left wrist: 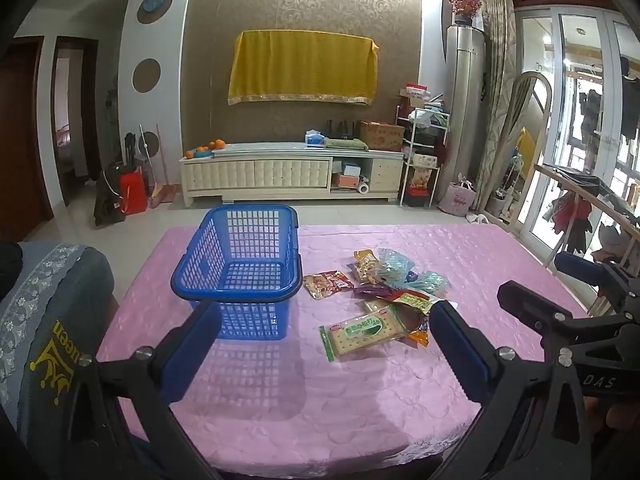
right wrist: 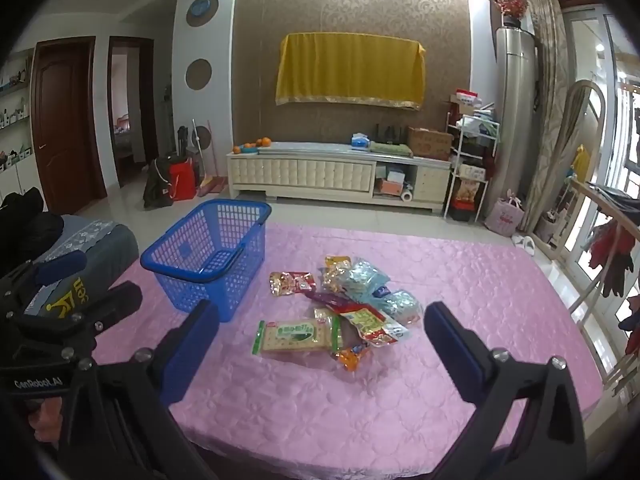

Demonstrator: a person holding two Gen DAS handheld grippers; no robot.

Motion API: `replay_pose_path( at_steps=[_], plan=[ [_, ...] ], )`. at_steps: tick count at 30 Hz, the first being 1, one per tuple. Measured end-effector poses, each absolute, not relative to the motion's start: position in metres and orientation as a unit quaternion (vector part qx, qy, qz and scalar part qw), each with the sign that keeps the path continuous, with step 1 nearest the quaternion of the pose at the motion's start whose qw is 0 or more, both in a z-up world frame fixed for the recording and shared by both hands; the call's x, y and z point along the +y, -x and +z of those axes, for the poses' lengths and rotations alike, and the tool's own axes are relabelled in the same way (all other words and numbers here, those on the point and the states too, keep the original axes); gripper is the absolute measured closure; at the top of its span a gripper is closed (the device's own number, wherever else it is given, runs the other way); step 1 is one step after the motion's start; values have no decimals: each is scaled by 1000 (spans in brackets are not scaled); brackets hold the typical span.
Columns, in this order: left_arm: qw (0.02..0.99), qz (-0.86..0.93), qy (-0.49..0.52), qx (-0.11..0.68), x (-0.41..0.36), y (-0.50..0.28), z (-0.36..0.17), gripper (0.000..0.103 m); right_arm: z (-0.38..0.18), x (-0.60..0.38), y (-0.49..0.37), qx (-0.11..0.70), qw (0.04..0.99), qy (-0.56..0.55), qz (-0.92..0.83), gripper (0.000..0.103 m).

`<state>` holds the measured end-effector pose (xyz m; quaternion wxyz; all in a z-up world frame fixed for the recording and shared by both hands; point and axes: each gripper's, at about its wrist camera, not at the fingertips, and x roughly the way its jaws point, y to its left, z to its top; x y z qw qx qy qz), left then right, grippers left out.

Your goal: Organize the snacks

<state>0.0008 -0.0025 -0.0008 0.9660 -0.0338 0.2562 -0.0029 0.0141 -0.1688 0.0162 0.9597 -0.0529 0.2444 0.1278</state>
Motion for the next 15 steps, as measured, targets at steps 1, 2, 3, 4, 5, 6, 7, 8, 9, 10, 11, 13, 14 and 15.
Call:
replay_pose_path(
  at_steps=[1, 2, 3, 4, 5, 6, 7, 8, 9, 10, 11, 13, 14, 15],
  plan=[
    [966, -3, 34, 256, -3, -1, -1, 0, 14, -168, -14, 244, 960, 54, 128, 0],
    [966, -3, 33, 256, -3, -1, 0, 0, 15, -168, -13, 244, 960, 54, 129, 0],
    [966, -4, 33, 256, -3, -1, 0, 0, 15, -168, -13, 244, 960, 53, 130, 0],
    [966, -5, 34, 256, -3, -1, 0, 0, 15, -168, -13, 243, 960, 54, 130, 0],
    [966, -5, 35, 256, -3, -1, 0, 0, 15, -168, -13, 244, 959, 54, 131, 0],
    [966, -5, 35, 256, -3, -1, 0, 0, 14, -168, -13, 244, 959, 54, 132, 0],
    [966, -5, 35, 255, -4, -1, 0, 0, 14, -169, -13, 244, 959, 53, 132, 0],
    [966, -5, 34, 255, -4, 0, 0, 0, 13, -169, -14, 244, 959, 53, 132, 0],
    [966, -5, 35, 255, -3, 0, 0, 0, 13, -169, -13, 244, 959, 53, 132, 0],
    [967, -5, 34, 254, -4, 0, 0, 0, 14, -169, -13, 243, 960, 53, 132, 0],
    [966, -6, 34, 254, -4, -1, 0, 0, 13, -169, -13, 243, 960, 53, 132, 0],
    [966, -5, 34, 255, -4, -1, 0, 0, 15, -168, -13, 242, 960, 53, 132, 0],
    [966, -5, 34, 255, -4, -1, 1, 0, 15, -168, -13, 243, 960, 52, 132, 0],
    [966, -5, 34, 256, -5, -1, 1, 0, 15, -169, -13, 243, 960, 52, 132, 0]
  ],
)
